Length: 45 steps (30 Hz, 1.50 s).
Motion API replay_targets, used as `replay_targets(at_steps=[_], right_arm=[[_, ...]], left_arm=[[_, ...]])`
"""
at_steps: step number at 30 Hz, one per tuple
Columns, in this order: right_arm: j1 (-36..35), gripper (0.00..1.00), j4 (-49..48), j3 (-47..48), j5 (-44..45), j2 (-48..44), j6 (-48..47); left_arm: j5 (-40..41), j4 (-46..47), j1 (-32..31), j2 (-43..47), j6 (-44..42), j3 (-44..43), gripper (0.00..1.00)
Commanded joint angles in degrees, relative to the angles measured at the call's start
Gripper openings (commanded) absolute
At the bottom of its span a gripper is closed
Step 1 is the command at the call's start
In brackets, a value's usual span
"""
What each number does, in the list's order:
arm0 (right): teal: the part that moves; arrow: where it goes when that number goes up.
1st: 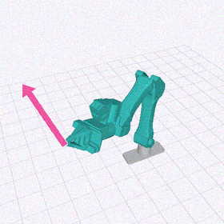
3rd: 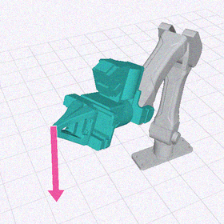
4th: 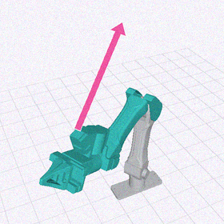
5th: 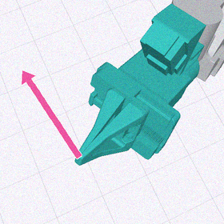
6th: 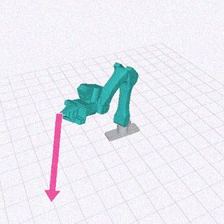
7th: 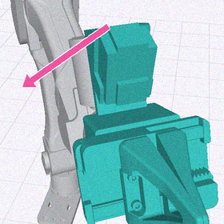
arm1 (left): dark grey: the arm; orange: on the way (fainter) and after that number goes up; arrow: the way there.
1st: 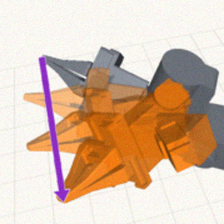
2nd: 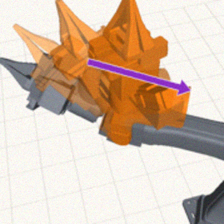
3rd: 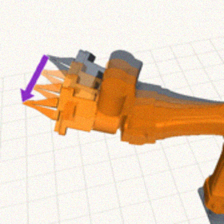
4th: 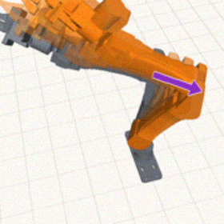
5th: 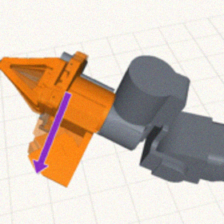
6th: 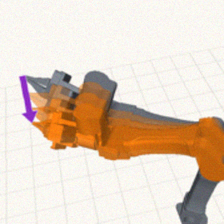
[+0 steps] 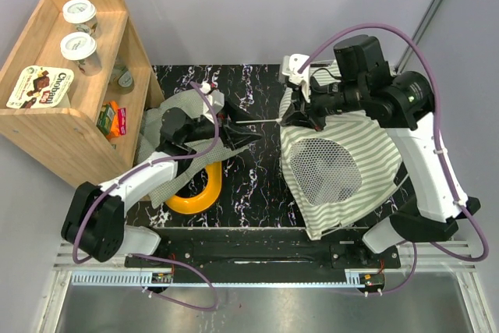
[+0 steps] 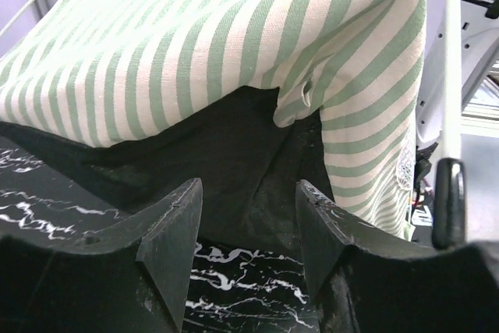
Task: Set up the pet tent
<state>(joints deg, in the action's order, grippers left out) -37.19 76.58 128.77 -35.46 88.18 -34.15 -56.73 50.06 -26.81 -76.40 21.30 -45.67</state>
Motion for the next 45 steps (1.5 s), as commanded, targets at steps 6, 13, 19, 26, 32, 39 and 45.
replay_targets(at_steps=[6,13,19,26,32,39,45], right_arm=[[-0.43,0.0,-4.24,-0.63,-6.02,-1.08,6.11],[-0.43,0.0,-4.16,0.34,-1.99,-0.82,6.47],[-0.16,0.0,-0.82,-0.27,6.35,-1.08,6.73],[1.59,0.0,-2.13,4.98,0.68,-1.96,9.1],[1.59,0.0,-1.25,8.69,-3.91,-0.73,10.51],[1.59,0.0,-5.29,5.97,-5.84,-3.72,12.53],[1.59,0.0,-7.23,4.82,-6.99,-3.37,13.5]], left_arm=[[-0.14,7.67,-7.47,-4.1,3.3,-6.09,0.6],[0.48,26.34,-0.64,-6.21,13.48,0.39,0.58],[-6.28,45.37,12.38,-11.49,28.0,-0.21,0.59],[-5.59,44.15,9.16,-11.05,23.7,-0.21,0.59],[-3.92,43.37,-0.43,-10.61,26.24,-4.33,0.46],[-2.51,43.28,-5.09,-10.52,29.58,-9.43,0.61],[-4.09,42.92,-8.52,-11.05,28.98,-8.91,0.68]])
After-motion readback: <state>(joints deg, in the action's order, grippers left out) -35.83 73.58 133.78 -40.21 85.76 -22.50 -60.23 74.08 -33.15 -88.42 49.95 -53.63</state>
